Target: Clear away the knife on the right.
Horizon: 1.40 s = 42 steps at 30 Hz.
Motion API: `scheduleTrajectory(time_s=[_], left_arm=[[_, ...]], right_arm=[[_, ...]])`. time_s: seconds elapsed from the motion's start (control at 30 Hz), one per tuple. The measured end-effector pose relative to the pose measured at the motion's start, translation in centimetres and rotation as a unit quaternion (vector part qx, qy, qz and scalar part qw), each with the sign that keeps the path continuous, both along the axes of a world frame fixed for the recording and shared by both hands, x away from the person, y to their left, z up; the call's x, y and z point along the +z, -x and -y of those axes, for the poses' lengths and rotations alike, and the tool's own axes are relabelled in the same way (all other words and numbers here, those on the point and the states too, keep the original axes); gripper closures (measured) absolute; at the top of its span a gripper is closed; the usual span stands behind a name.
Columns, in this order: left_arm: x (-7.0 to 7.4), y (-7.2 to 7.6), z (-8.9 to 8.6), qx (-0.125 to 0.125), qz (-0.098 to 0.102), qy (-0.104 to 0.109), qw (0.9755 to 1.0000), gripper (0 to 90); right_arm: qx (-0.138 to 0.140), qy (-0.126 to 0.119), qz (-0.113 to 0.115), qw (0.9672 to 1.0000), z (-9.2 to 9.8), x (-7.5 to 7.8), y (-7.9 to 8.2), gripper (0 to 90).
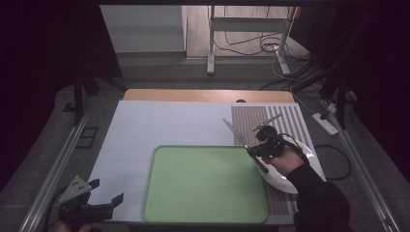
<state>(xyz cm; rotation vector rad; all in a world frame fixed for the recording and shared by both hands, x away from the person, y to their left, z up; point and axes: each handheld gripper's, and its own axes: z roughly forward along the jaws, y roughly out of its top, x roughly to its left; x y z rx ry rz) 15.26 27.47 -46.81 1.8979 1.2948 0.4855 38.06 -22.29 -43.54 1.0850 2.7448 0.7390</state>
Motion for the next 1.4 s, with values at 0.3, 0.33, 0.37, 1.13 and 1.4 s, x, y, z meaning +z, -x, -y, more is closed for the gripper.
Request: scheduleTrajectory(time_s=[0.3, 0.33, 0.37, 1.13, 1.4], left_arm=[[0.0, 0.0, 0.0, -0.001, 0.000, 0.000, 1.0000, 4.5], [0.0, 0.0, 0.0, -0.001, 0.001, -0.001, 1.0000, 4.4], [0.0, 0.0, 0.0, -0.001, 0.000, -0.001, 1.0000, 4.5], [0.0, -0.1, 0.1, -0.002, -0.002, -0.002, 1.0000, 4.5], [0.0, -0.1, 0.0, -0.002, 0.000, -0.002, 1.0000, 4.5]], right_arm=[[0.035, 0.006, -0.021, 0.9991, -2.4, -1.4, 2.7, 80.8], [0.041, 0.009, -0.028, 0.9987, -2.8, -1.7, 3.1, 80.8], [0.046, 0.017, -0.033, 0.9983, -3.1, -2.0, 3.4, 80.8], [0.166, -0.003, -0.027, 0.9857, -9.0, -5.2, 3.4, 90.0], [0.168, 0.042, 0.003, 0.9849, -11.1, -6.9, 2.3, 90.0]])
